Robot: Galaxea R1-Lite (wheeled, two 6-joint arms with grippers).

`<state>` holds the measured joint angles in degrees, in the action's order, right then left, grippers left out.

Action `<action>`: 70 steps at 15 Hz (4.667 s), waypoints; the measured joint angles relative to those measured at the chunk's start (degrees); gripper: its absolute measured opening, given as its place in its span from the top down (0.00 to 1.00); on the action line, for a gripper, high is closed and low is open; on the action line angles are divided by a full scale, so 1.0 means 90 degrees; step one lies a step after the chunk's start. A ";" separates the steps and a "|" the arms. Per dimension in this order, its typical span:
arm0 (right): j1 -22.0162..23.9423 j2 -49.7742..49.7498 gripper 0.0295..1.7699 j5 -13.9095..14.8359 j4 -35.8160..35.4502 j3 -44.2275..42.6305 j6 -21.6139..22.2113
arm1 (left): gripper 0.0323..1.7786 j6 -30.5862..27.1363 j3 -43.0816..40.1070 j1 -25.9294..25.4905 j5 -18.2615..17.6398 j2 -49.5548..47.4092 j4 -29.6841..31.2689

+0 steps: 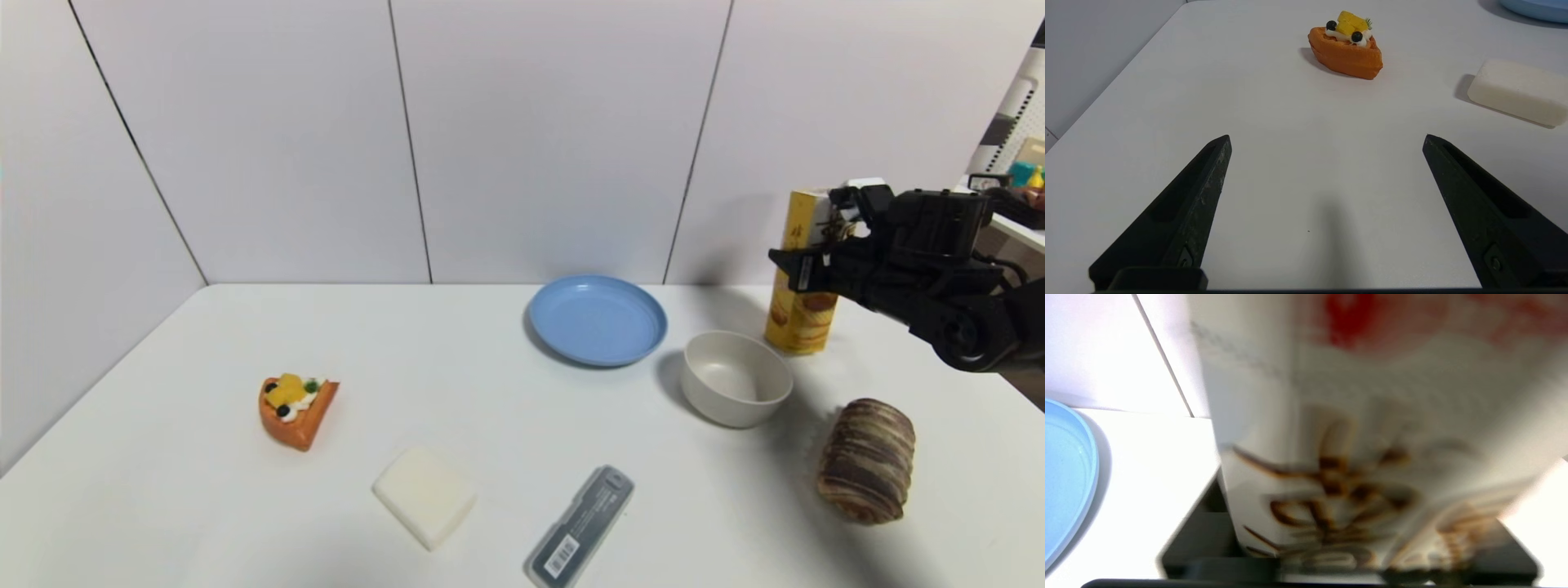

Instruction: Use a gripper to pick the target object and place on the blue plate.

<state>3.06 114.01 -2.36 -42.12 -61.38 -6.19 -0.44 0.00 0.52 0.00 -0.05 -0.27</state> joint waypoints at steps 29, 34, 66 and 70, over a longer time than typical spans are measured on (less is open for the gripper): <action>-0.2504 0.0362 0.52 -0.2319 0.0694 -0.2215 0.0486 | 0.05 0.0000 0.0000 0.0000 0.0000 0.0000 0.0000; -0.2392 0.0970 0.52 -0.2309 0.0684 -0.2606 0.0469 | 0.05 -0.0003 0.0000 0.0000 0.0000 0.0000 0.0000; -0.1825 -0.2217 0.07 -0.2358 0.0767 -0.1015 0.0297 | 0.05 -0.0003 0.0000 0.0000 0.0000 0.0000 0.0003; -0.1093 -0.3954 0.05 -0.2351 0.2028 0.0015 0.0474 | 0.05 0.0000 0.0000 0.0000 0.0000 0.0000 0.0000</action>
<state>-6.78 78.42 -23.53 -23.87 -61.25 -1.93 -0.44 0.00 0.52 0.00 -0.05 -0.27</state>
